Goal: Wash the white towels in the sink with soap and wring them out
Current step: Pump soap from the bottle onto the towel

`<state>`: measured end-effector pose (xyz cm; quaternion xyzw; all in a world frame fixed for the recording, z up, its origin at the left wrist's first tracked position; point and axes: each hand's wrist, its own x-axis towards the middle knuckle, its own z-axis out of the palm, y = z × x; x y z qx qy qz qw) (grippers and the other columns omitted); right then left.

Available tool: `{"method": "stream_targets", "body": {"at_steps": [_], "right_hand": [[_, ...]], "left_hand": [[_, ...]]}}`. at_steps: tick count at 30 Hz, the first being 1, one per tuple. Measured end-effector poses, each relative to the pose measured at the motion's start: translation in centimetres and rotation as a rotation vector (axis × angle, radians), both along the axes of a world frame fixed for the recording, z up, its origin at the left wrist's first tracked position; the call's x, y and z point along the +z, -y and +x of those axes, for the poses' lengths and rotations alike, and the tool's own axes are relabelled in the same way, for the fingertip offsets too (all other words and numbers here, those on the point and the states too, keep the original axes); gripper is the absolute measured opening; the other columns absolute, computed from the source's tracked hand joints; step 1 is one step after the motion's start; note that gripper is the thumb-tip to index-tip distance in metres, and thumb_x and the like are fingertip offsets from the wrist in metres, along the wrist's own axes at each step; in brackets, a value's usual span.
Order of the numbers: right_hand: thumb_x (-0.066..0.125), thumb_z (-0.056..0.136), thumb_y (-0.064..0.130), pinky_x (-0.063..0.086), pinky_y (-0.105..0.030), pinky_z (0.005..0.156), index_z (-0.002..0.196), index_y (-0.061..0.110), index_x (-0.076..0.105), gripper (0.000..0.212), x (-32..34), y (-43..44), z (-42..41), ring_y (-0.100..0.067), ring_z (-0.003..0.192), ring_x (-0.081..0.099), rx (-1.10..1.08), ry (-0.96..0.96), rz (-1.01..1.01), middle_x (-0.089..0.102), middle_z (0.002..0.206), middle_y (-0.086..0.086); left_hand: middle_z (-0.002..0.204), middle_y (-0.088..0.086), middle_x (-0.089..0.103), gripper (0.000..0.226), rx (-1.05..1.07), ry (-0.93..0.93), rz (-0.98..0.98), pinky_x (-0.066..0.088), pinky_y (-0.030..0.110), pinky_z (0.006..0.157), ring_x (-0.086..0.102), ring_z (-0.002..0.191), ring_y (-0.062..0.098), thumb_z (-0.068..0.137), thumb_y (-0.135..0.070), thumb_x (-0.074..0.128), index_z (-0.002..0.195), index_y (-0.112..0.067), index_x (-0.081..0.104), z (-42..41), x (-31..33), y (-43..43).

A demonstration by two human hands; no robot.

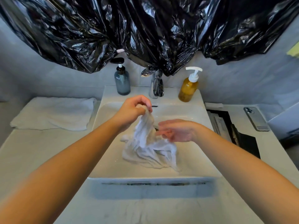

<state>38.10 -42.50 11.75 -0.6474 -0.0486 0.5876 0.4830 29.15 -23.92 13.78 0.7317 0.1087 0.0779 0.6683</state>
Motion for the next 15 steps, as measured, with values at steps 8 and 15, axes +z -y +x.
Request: {"method": "stream_targets", "body": {"at_steps": [8, 15], "right_hand": [[0.083, 0.078, 0.026, 0.045, -0.023, 0.069, 0.118, 0.016, 0.047, 0.054, -3.8, -3.2, -1.8, -0.019, 0.101, 0.054, 0.022, 0.715, -0.102, 0.052, 0.114, -0.001], [0.050, 0.087, 0.019, 0.033, -0.032, 0.072, 0.077, 0.007, 0.058, 0.017, -4.1, -1.9, -1.1, -0.020, 0.079, 0.045, -0.136, 0.602, -0.060, 0.048, 0.077, -0.005]], "left_hand": [[0.078, 0.006, 0.068, 0.046, 0.054, 0.113, -0.516, 0.056, 0.035, 0.082, 0.069, 0.088, 0.025, 0.073, 0.030, 0.028, 0.085, -0.005, 0.056, -0.8, 1.6, -0.4], [0.092, 0.007, 0.071, 0.054, 0.137, -0.205, 0.162, 0.052, 0.035, 0.084, 0.070, 0.088, 0.019, 0.075, 0.023, 0.029, 0.092, -0.013, 0.065, -3.0, -1.2, -3.4]]}}
